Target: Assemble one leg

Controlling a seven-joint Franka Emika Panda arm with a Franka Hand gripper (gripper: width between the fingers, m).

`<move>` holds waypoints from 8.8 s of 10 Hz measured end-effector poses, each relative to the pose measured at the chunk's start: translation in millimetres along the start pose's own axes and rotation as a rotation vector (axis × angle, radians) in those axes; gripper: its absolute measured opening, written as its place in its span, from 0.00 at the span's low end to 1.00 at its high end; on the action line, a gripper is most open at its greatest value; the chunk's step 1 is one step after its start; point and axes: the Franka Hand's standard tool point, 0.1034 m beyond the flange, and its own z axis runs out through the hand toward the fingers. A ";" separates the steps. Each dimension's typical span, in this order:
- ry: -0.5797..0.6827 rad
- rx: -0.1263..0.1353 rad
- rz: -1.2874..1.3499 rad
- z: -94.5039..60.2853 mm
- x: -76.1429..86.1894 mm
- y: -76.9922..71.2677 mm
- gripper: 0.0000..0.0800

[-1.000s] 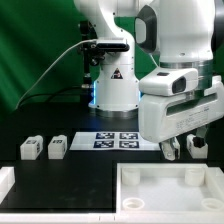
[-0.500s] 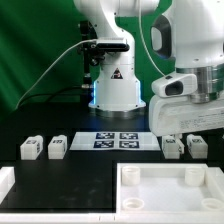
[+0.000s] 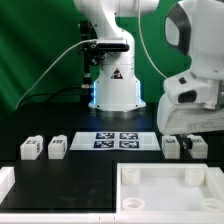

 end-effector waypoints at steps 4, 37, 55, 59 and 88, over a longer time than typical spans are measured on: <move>-0.346 -0.015 0.003 4.2 -5.8 -1.2 0.81; 0.143 0.019 -0.072 -101.0 20.4 45.8 0.37; 0.932 0.004 -0.120 -148.6 158.8 64.2 0.37; 0.917 0.005 -0.111 -136.0 160.5 69.2 0.37; 0.483 0.082 -0.064 -125.7 152.5 40.7 0.81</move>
Offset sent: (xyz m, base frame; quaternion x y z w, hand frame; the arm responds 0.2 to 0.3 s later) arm 0.0000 0.0000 0.0000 0.0000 -0.2667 0.0000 0.9638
